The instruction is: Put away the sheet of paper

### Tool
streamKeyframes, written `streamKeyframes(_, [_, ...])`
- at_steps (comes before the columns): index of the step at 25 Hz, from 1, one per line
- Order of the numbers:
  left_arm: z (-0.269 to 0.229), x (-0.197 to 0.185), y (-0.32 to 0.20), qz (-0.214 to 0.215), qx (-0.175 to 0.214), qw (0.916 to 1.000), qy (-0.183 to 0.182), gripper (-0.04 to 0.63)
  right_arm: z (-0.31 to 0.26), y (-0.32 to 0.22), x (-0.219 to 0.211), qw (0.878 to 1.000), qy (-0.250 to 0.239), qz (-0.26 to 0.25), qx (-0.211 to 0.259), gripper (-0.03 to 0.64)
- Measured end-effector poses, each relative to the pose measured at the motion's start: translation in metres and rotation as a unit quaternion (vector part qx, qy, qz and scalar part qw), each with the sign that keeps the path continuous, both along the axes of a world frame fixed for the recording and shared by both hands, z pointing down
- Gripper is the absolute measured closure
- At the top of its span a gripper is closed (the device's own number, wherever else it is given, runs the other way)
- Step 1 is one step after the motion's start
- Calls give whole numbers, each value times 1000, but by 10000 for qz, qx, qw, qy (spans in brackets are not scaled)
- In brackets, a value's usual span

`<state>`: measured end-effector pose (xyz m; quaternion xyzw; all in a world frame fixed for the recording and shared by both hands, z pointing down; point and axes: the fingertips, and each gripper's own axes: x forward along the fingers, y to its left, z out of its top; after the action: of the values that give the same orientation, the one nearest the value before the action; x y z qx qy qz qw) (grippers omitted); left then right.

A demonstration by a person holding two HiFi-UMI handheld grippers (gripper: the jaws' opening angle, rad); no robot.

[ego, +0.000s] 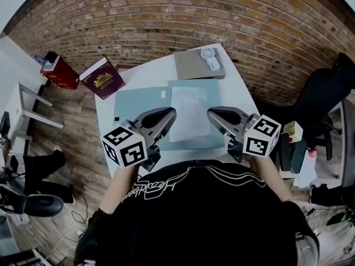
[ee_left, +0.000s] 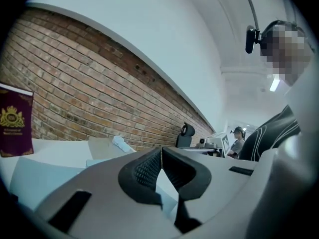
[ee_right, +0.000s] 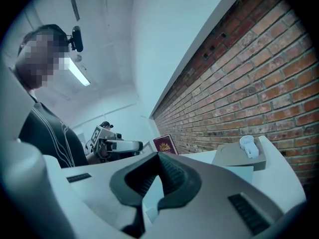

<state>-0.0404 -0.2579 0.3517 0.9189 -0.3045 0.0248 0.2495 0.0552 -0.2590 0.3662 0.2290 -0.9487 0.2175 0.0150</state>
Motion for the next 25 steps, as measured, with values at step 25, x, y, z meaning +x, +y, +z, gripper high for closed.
streamKeyframes(25, [3, 12, 6, 82, -2, 9999, -92, 560, -14, 9, -1, 9997, -156, -36, 196, 614])
